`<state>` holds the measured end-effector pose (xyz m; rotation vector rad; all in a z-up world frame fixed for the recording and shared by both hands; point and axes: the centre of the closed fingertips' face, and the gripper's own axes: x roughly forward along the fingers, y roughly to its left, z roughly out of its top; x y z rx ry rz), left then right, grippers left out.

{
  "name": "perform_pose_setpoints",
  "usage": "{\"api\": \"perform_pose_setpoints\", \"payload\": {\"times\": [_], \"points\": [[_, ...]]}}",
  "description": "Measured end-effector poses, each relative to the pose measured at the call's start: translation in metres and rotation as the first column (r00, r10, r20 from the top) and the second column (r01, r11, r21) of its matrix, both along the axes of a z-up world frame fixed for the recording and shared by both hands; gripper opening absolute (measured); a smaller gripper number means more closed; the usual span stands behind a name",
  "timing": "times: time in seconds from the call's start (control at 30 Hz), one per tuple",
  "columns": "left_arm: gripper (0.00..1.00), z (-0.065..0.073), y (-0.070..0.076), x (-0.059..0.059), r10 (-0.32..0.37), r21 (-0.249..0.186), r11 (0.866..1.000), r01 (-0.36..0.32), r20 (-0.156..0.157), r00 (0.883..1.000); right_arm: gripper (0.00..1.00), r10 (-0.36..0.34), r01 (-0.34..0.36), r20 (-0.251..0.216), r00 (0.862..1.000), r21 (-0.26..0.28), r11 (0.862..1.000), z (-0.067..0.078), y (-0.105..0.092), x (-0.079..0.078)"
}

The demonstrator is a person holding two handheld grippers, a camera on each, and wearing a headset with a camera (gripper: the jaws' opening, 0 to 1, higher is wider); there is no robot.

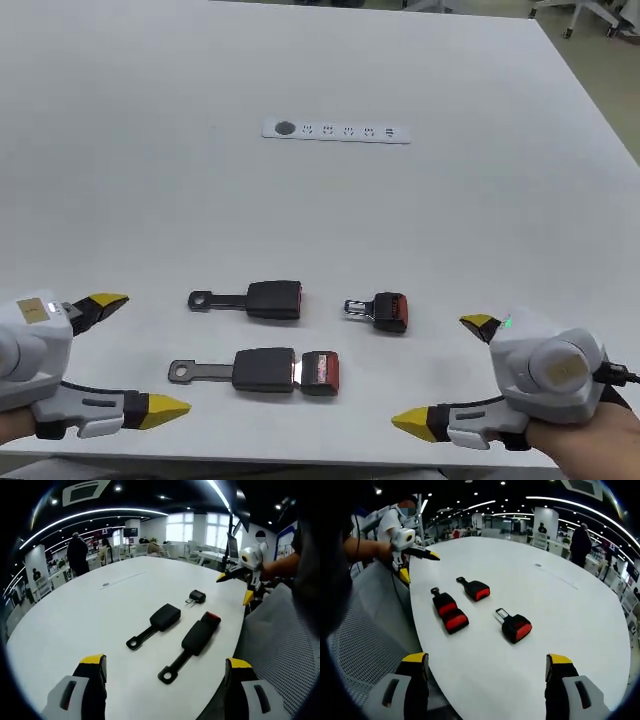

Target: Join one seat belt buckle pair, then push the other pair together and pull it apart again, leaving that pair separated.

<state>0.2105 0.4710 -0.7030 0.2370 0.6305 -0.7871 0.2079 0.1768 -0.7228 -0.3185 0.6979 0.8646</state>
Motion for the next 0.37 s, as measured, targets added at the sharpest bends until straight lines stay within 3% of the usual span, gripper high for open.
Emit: {"api": "perform_pose_setpoints", "payload": {"times": [0.2,0.27,0.33,0.37], "points": [[1.00,0.004,-0.001,0.000,0.015,-0.011,1.000,-0.015,0.005,1.000,0.99,-0.013,0.013,0.003,1.000,0.007,1.000,0.002,0.001,0.000],[1.00,0.001,-0.001,-0.001,0.013,-0.007,1.000,-0.013,0.004,1.000,0.98,-0.011,0.011,0.007,1.000,0.007,1.000,0.004,0.002,0.000],[1.00,-0.008,0.008,0.002,0.013,-0.005,1.000,-0.013,0.000,1.000,0.98,-0.010,0.010,0.011,1.000,0.007,1.000,0.006,0.003,-0.001],[1.00,-0.004,0.003,-0.001,0.015,-0.005,1.000,-0.015,-0.001,1.000,0.98,-0.011,0.011,0.012,1.000,0.007,1.000,0.007,0.003,-0.001]]}}
